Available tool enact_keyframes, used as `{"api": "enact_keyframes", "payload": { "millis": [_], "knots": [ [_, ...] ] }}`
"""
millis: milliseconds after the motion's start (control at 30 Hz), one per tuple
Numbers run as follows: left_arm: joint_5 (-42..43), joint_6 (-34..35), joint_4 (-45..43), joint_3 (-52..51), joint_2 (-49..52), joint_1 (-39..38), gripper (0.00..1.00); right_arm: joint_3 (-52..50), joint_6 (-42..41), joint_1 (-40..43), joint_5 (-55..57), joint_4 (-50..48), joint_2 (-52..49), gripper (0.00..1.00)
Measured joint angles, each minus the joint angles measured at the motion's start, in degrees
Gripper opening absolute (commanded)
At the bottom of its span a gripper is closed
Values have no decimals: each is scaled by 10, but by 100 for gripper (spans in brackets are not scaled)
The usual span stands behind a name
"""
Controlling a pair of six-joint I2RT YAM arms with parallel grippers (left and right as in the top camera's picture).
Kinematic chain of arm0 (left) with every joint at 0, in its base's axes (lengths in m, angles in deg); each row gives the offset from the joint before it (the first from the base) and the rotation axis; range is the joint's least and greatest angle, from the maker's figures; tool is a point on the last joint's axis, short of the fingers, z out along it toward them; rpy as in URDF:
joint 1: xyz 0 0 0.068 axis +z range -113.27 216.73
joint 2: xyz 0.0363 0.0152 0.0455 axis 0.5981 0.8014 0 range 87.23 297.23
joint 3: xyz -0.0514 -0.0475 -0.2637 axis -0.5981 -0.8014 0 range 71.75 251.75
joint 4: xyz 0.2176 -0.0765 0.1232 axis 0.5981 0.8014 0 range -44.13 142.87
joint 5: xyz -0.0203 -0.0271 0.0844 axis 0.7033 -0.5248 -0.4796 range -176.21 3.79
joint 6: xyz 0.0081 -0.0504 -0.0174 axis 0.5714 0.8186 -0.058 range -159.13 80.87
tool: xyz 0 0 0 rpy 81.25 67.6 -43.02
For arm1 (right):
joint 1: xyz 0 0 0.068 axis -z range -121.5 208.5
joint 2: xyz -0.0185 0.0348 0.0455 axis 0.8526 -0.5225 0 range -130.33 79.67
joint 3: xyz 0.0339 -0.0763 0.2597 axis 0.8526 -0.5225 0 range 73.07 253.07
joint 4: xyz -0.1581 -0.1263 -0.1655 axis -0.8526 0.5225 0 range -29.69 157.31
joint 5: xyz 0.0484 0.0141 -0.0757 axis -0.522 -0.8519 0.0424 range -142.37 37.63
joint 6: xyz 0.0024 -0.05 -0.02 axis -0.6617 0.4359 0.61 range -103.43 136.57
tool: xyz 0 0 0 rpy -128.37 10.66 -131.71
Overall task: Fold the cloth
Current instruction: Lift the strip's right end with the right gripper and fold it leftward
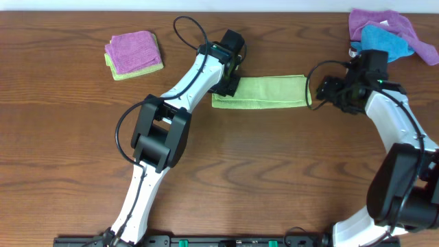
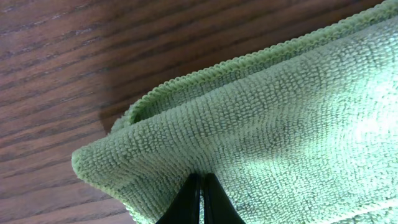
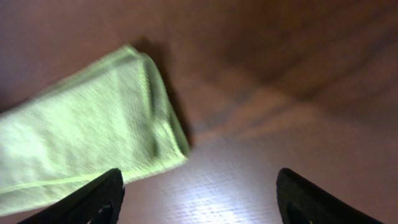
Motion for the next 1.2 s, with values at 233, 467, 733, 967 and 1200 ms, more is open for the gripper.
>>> {"api": "enact_keyframes", "payload": {
  "millis": [233,467,733,967,1200],
  "knots": [
    [3,0,-3,-7,0,3,6,0,-22,25,-85,-62,-18,85],
    [7,0,0,-7,0,5,6,0,-35,27,-130,-83,-87,85],
    [7,0,0,-7,0,5,6,0,-58,27,-185,-128,-125,86],
    [7,0,-1,-7,0,5,6,8,-76,27,-249,-150,-148,87],
    [7,0,-1,-7,0,5,6,19,-84,20,-314,-149,-169,86]
  ]
}}
